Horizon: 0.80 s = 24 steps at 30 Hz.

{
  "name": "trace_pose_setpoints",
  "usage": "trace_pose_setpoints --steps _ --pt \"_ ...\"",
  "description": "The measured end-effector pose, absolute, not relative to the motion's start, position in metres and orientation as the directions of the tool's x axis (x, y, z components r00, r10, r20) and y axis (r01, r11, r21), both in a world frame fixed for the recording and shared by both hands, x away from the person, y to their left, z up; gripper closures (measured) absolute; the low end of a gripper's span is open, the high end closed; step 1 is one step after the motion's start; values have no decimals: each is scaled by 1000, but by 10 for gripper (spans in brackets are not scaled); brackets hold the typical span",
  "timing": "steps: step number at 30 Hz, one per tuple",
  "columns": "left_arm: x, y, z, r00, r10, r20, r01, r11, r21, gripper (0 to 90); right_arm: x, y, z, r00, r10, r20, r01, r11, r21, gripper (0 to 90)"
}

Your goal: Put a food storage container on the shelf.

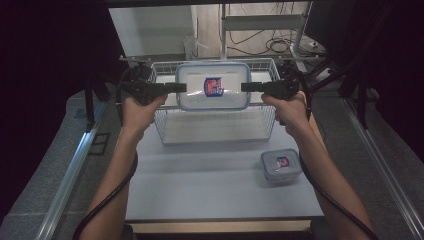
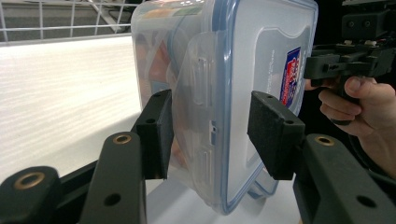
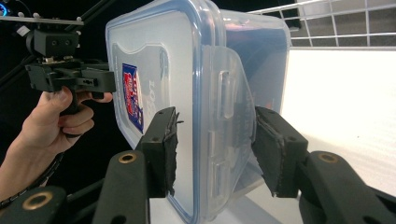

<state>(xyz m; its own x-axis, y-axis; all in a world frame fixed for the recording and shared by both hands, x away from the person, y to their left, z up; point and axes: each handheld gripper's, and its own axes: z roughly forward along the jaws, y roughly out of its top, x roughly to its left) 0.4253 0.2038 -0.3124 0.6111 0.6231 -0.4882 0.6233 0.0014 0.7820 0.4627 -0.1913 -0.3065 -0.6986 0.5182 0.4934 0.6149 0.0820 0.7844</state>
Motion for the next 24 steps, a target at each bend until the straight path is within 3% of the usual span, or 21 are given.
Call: trace_pose_setpoints --steps 24 --pt "443 203 -312 582 637 -505 643 20 766 502 483 -184 -306 -670 553 495 625 61 778 480"
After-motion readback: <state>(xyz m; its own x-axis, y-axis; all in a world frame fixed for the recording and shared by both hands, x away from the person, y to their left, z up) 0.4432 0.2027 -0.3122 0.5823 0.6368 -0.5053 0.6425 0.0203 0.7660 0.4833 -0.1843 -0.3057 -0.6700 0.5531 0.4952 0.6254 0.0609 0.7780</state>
